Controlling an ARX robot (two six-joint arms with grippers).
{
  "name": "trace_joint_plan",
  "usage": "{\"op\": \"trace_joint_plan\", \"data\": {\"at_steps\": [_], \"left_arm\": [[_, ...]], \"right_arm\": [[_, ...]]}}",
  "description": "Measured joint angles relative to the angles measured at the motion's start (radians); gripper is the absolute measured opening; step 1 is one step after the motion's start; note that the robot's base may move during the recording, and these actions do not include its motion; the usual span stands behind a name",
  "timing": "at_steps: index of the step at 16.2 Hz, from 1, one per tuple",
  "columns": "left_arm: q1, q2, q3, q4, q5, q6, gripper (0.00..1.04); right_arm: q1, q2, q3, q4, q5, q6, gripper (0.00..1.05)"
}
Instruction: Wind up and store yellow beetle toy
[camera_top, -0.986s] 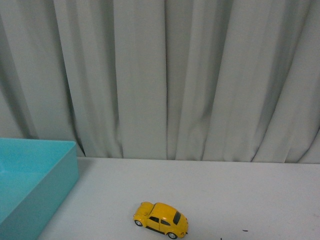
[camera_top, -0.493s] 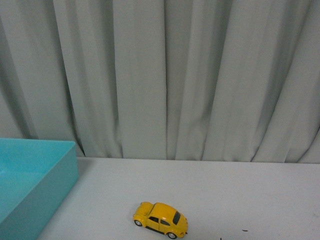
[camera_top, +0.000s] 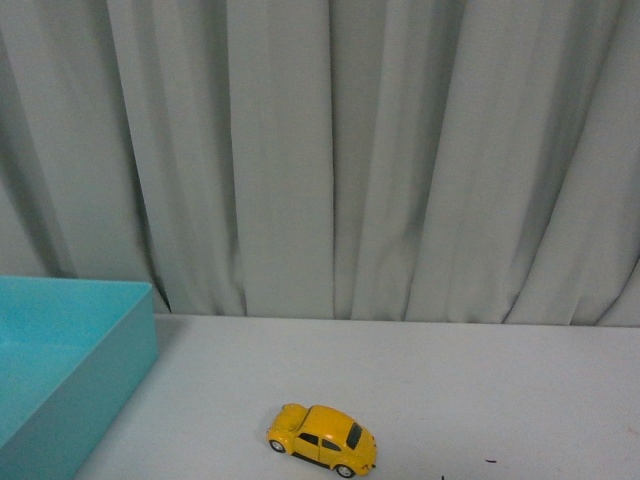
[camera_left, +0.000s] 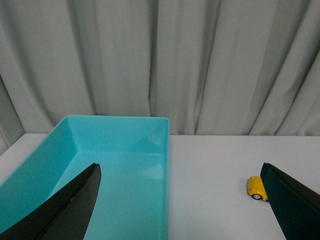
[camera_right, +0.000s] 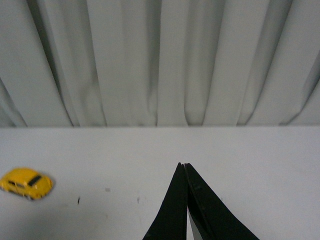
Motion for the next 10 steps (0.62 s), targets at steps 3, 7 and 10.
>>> {"op": "trace_joint_plan", "data": {"at_steps": [3,7,10], "left_arm": [[0.0,0.0,0.0,0.0,0.001,0.0,0.98],[0.0,0.0,0.0,0.0,0.001,0.0,0.98],[0.0,0.0,0.0,0.0,0.001,0.0,0.98]], "right_arm": [[0.0,-0.041,0.0,0.001,0.0,0.0,0.02],[0.0,-0.043,0.0,0.002,0.001,0.0,0.24],[0.0,-0.043,0.0,0.002,0.001,0.0,0.58]]}}
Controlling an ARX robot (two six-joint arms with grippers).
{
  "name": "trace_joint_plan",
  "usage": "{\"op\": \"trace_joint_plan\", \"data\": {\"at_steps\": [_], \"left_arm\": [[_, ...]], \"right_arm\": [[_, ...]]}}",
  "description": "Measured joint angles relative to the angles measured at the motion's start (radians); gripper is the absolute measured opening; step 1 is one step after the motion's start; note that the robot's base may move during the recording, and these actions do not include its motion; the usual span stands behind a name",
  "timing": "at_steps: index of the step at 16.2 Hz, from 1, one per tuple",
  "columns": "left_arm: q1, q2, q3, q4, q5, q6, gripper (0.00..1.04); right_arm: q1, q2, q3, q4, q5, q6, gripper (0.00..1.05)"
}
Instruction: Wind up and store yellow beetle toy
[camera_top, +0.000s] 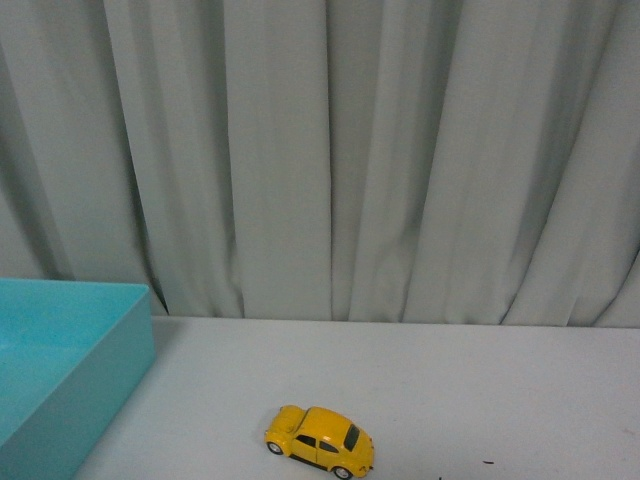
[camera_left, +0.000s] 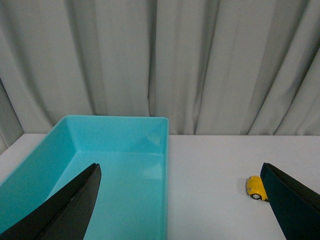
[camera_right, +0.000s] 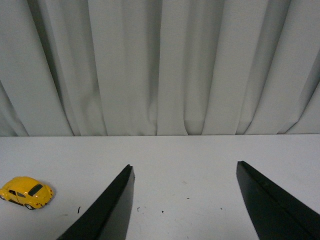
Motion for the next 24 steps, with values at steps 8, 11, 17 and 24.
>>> {"op": "trace_joint_plan", "data": {"at_steps": [8,11,17,24], "left_arm": [[-0.029,0.295,0.322,-0.295,0.176,-0.138,0.98],[-0.032,0.663,0.394,0.005,0.257,0.013,0.98],[-0.167,1.284,0.689,0.19,0.292,0.35,0.98],[-0.309,1.597,1.001,-0.093,0.318,0.887,0.98]], "right_arm": [[0.0,0.0,0.0,0.0,0.0,0.0,0.98],[0.0,0.0,0.0,0.0,-0.001,0.0,0.98],[0.0,0.001,0.0,0.0,0.0,0.0,0.98],[0.0,0.001,0.0,0.0,0.0,0.0,0.98]]}}
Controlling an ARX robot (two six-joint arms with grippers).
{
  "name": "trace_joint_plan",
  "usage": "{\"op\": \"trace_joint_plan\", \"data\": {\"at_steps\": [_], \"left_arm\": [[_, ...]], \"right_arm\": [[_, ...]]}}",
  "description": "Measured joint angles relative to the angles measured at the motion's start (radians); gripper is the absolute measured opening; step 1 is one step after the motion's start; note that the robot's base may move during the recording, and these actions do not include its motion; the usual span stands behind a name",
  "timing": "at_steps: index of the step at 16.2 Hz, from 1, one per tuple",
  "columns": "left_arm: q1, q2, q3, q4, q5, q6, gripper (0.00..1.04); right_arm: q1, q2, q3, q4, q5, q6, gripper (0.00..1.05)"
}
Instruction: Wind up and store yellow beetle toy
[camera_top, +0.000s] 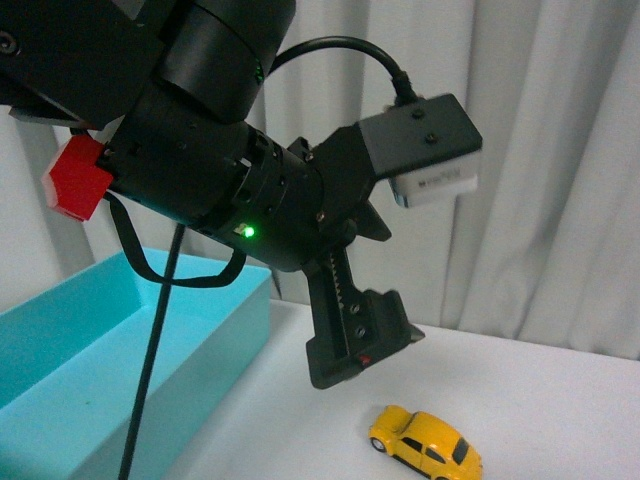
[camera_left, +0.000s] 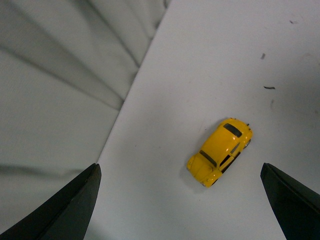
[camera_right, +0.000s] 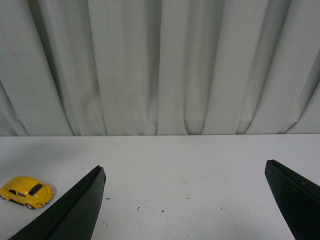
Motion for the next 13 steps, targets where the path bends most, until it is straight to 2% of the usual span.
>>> {"op": "trace_joint_plan", "data": {"at_steps": [4,7,8,10,13], "left_arm": [[-0.086,0.13,0.111,-0.208,-0.086,0.389,0.98],[-0.142,0.279,0.203,-0.276,-0.217,0.679,0.98],[-0.158,0.34,0.259,-0.328,-0.297,0.775,0.98],[-0.178,0.43,0.362,-0.385,-0.34,0.805,0.98],[-0.198,0.562,0.548,-0.549,-0.413,0.661,0.98]], "right_arm": [[0.0,0.0,0.0,0.0,0.0,0.0,0.98],[0.0,0.0,0.0,0.0,0.0,0.0,0.98],[0.0,0.0,0.0,0.0,0.0,0.0,0.98],[0.0,0.0,0.0,0.0,0.0,0.0,0.98],[0.0,0.0,0.0,0.0,0.0,0.0,0.98]]}}
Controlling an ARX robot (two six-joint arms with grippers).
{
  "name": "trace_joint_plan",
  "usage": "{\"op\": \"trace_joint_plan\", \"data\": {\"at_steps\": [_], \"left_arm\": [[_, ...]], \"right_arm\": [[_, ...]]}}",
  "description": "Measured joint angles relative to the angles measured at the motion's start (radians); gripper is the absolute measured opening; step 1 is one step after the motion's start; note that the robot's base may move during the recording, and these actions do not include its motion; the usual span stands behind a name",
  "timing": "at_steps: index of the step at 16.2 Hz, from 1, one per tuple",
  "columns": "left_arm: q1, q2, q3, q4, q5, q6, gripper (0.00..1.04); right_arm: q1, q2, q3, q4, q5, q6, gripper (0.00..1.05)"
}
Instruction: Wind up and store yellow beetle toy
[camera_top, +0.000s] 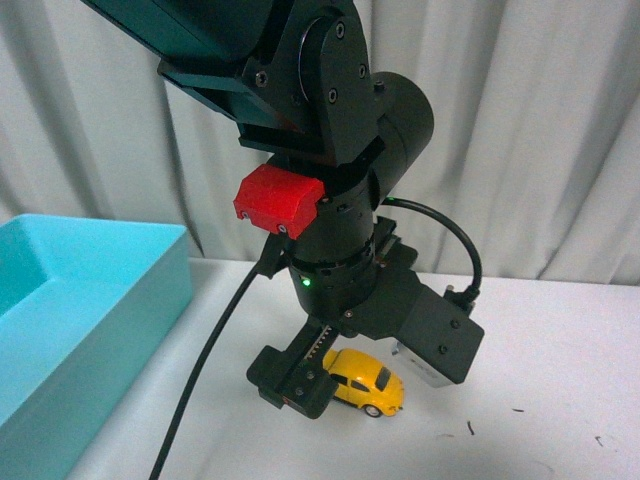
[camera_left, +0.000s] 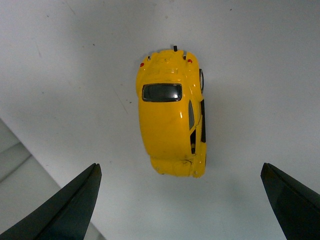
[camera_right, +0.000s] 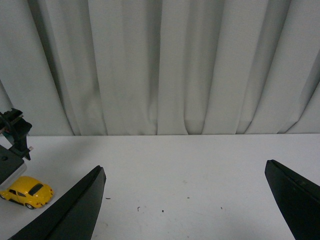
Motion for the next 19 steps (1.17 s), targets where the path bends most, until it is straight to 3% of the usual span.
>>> {"op": "trace_joint_plan", "data": {"at_steps": [4,7,13,16,19], "left_arm": [[-0.038,0.141,0.201,-0.161,0.0,-0.143,0.98],[-0.056,0.188,0.212,-0.129,-0.015,-0.217,0.98],[-0.009,0.269,0.259,-0.116,-0.092,-0.508,0.98],[-0.012,0.269,0.259,-0.119,-0.087,-0.531,0.75],[-0.016,0.268,0.264,-0.114,-0.064,-0.473,0.44]], "right_arm": [[0.0,0.0,0.0,0.0,0.0,0.0,0.98],[0.0,0.0,0.0,0.0,0.0,0.0,0.98],[0.0,0.0,0.0,0.0,0.0,0.0,0.98],[0.0,0.0,0.0,0.0,0.0,0.0,0.98],[0.0,0.0,0.0,0.0,0.0,0.0,0.98]]}}
